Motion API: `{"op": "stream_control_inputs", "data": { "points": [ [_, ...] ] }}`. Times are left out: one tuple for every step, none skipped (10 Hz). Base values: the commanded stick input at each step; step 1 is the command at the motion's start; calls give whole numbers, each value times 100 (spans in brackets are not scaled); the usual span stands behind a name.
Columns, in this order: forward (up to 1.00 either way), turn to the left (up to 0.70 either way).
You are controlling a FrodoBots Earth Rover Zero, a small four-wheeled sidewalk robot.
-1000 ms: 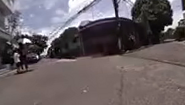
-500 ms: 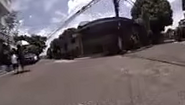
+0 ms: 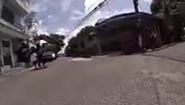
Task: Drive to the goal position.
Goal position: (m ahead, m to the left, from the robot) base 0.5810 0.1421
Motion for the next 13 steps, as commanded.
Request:
{"op": "stream_control_inputs", "data": {
  "points": [
    [70,14],
    [70,11],
    [70,7],
    [70,3],
    [70,0],
    [70,0],
    [70,0],
    [70,0],
    [70,0],
    [70,0],
    [70,0],
    [70,0],
    [70,0]
  ]
}}
